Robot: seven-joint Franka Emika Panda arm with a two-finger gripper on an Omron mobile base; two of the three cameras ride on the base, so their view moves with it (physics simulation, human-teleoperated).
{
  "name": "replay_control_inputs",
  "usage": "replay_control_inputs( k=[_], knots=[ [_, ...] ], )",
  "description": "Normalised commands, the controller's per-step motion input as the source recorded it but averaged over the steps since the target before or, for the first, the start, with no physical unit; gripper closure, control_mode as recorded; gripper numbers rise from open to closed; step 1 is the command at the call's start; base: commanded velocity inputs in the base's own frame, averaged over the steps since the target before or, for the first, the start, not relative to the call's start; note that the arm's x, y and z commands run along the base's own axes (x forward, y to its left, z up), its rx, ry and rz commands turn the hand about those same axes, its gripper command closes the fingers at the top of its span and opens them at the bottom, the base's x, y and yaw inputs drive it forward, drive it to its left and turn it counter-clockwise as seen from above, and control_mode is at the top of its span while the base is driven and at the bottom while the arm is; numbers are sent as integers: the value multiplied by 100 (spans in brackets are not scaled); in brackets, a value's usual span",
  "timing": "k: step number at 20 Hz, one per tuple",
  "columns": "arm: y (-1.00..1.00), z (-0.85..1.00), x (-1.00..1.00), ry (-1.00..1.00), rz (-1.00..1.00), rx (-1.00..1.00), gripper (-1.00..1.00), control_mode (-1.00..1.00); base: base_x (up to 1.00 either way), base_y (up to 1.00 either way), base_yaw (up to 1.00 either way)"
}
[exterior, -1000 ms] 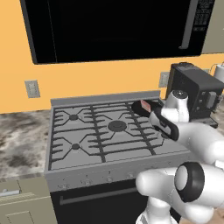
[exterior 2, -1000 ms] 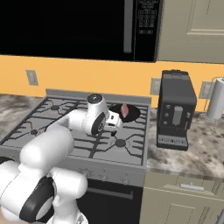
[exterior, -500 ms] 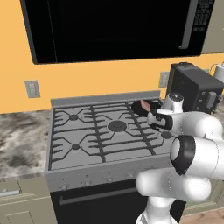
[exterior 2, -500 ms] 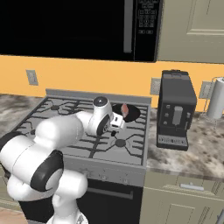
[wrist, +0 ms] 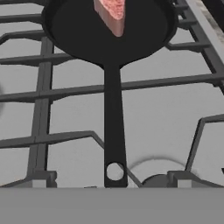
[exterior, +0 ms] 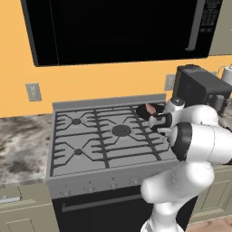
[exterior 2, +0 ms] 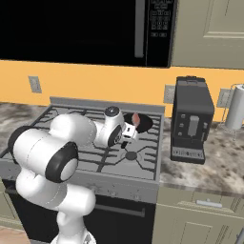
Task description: Pick up the pan with the steak in it and place it on the dining table. Then place the steak on the plate.
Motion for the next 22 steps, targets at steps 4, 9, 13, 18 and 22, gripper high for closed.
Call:
replay_control_inputs(
  k=[4,9,13,18,22],
  knots=[
    [-9,-34,34,0,0,0,-100,-100,0,0,0],
    [-10,-38,34,0,0,0,-100,-100,0,0,0],
    [-10,-38,44,0,0,0,-100,-100,0,0,0],
    [-6,-43,43,0,0,0,100,-100,0,0,0],
    [0,-17,12,0,0,0,100,-100,0,0,0]
  ],
)
